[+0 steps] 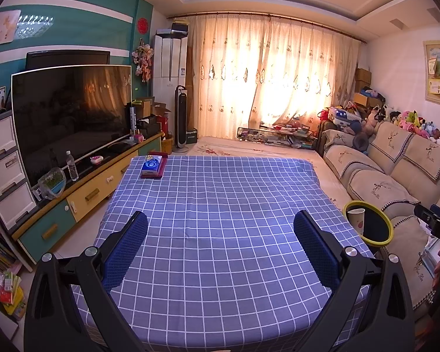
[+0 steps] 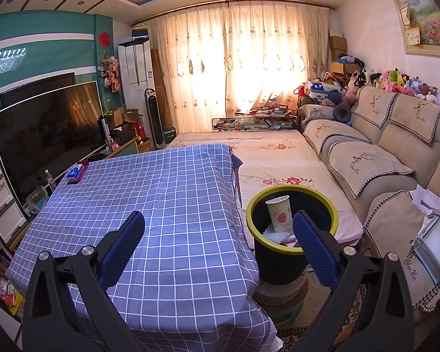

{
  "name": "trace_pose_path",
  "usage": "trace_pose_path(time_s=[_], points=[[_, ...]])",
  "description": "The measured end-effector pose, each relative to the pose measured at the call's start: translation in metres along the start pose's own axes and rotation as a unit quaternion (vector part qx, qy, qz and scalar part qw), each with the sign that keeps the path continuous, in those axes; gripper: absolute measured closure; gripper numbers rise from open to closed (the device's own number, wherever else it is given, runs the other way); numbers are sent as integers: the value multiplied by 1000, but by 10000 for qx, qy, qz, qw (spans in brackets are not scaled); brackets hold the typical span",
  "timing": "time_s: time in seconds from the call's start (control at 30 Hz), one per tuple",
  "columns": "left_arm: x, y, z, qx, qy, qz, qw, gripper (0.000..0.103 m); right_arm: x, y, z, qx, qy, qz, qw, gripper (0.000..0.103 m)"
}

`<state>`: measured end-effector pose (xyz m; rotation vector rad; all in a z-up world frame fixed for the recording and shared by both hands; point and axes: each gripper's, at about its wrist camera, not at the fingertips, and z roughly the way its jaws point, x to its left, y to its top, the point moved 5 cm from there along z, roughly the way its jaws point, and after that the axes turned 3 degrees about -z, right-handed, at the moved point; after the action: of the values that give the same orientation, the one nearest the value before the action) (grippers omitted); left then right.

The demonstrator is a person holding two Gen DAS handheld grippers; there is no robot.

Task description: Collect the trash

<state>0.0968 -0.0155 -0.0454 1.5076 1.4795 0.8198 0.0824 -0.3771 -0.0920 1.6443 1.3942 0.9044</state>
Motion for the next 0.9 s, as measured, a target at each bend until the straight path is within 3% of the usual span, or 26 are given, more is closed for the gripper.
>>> trace_pose_path(time_s=[0.63, 0.9], points=[[-7, -6, 18, 201, -202, -33, 9996, 5, 7, -5, 5, 78, 21, 4, 10000, 7], [-8, 1, 31, 79, -266, 38, 9996, 5, 6, -1, 12, 127, 43, -14, 9999, 7]])
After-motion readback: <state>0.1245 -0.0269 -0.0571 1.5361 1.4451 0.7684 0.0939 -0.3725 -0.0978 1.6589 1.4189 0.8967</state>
